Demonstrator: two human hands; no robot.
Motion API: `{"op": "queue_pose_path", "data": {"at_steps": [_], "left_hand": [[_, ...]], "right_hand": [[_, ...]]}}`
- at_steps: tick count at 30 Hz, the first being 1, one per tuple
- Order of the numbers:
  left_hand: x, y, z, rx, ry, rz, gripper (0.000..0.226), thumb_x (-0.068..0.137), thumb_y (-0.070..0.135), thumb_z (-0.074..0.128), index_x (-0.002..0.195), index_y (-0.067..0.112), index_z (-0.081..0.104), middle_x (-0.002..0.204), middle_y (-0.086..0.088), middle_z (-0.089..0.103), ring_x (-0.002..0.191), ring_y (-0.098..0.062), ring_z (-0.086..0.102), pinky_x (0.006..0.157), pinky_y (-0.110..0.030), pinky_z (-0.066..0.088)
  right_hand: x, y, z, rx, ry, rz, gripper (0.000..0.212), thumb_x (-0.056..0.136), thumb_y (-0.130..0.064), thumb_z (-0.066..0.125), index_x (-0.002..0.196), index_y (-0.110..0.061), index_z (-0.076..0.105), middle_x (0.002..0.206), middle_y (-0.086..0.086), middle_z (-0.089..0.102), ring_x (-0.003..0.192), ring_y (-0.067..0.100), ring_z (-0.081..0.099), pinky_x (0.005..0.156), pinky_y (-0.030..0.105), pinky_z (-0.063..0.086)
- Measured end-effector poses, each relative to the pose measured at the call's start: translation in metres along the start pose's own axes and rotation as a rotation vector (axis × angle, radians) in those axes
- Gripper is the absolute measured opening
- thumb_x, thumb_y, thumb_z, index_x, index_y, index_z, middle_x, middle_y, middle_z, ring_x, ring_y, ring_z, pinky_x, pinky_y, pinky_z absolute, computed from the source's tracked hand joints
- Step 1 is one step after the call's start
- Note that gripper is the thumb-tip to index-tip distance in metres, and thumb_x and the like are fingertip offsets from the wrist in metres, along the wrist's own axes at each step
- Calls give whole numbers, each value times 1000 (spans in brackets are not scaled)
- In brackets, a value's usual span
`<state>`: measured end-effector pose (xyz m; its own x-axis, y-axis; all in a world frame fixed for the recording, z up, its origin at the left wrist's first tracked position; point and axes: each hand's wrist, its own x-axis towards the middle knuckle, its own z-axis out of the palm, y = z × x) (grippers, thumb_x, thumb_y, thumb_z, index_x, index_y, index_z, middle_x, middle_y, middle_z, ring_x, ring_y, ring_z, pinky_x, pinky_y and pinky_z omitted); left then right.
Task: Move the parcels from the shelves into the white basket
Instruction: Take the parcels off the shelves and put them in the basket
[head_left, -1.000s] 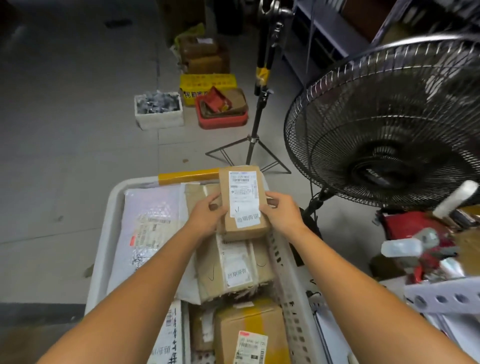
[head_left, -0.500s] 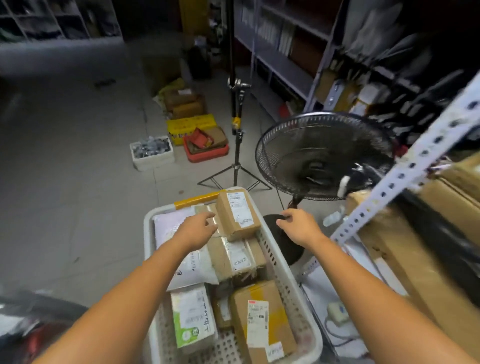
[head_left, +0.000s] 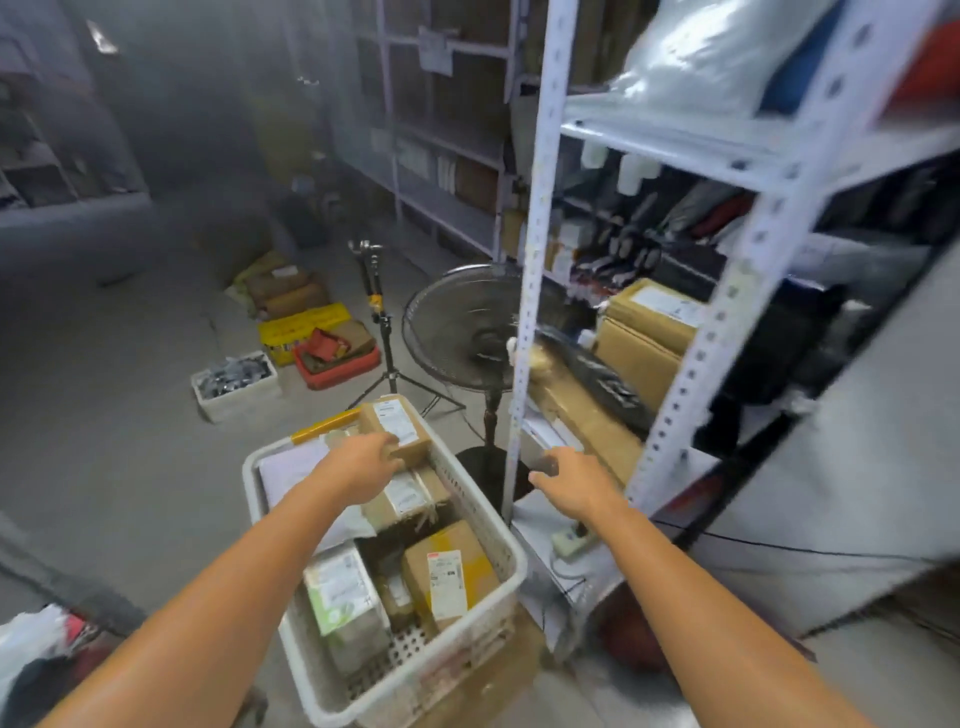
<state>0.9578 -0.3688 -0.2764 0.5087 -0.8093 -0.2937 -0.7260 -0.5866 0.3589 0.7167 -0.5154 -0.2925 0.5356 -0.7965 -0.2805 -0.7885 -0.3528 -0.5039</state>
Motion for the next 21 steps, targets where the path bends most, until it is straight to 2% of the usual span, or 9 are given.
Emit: {"op": "queue_pose_path", "data": {"at_steps": [4,7,12,15,21], "left_hand": [[-40,84,30,13,6,103,41,96,29,50,137,21,48,129,-8,59,115,-27,55,94,-34,46],[-60,165,59,21,-7,253,40,95,30,51,133,20,52,125,-7,62,112,-27,58,94,-35,47],[-81,313,112,154,-153,554,48,95,38,50,141,24,43,134,-5,56,121,-27,52,97,-32,41],[-91,403,145,208,-227,745,43,95,37,51,135,22,49,123,-6,62,116,-25,55,92,-30,42],[-123,562,218,254,-410,1054,46,94,35,53,138,22,47,128,-7,61,118,-26,55,95,-29,44]], "right_hand": [[-70,82,-48,-9,53,78,49,92,-41,57,134,-17,54,131,7,59,119,29,56,95,35,44],[-125,154,-87,5,135,188,44,92,-40,57,128,-16,58,132,7,58,122,31,54,98,36,44],[-216,265,-146,71,277,452,50,89,-43,59,133,-20,55,132,5,60,122,27,54,97,32,44],[-275,320,-168,130,378,621,48,87,-46,59,128,-21,58,127,2,63,113,26,59,89,32,50],[-382,390,-180,210,576,953,51,91,-44,57,136,-20,52,135,6,58,126,26,52,100,33,43]]}}
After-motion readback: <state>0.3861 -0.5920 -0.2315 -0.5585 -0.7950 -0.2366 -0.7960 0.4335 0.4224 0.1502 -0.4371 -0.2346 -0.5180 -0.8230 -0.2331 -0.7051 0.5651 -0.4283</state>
